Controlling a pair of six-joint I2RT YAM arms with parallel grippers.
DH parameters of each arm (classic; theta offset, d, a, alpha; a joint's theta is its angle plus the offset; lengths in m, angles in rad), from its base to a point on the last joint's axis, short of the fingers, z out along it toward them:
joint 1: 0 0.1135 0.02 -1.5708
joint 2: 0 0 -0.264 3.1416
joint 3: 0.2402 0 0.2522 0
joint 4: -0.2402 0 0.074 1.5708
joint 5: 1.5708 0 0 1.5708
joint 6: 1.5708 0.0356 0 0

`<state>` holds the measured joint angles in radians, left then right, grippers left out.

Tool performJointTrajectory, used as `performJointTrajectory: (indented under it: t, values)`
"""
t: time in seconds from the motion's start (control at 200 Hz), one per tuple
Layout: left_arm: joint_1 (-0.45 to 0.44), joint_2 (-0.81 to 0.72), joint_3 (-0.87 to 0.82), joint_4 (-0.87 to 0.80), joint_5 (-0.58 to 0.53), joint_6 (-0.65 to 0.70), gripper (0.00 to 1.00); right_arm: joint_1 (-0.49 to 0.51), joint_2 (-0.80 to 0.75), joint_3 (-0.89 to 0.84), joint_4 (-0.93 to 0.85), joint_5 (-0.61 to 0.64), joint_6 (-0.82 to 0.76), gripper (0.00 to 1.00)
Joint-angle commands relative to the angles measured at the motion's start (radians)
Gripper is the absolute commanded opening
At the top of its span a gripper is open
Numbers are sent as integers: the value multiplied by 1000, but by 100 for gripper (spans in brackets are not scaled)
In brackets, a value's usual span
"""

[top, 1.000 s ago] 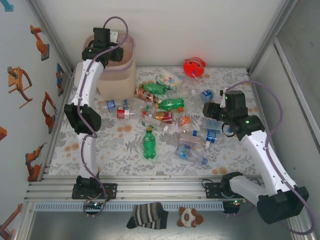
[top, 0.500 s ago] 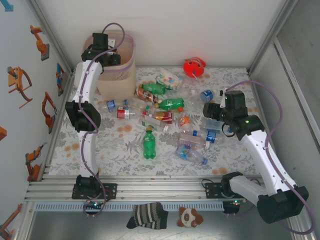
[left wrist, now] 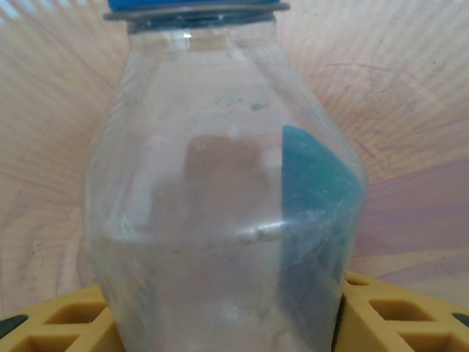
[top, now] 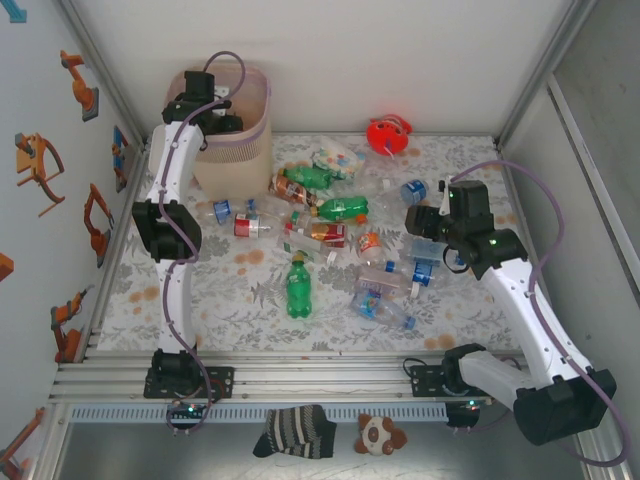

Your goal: Put the plastic bottles in the bin

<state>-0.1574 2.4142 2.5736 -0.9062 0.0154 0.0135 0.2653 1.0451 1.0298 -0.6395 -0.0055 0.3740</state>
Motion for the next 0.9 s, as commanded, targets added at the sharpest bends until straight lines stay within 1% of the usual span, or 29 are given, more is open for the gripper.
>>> performJointTrajectory:
  t: [0.0,0.14,0.265,0.551,0.896]
  values:
    - [13,71,-1,-48,28,-23,62,7,1,10,17,20,-4,75]
    - [13,57,17,-44,37,-29,71,6,3,10,22,19,-3,75]
    - [17,39,29,-40,39,-30,74,7,3,6,26,16,1,75]
    - [18,-27,34,-11,97,-43,74,6,1,7,30,15,-1,75]
    - [18,-158,36,42,141,-66,74,8,-2,4,35,13,-3,75]
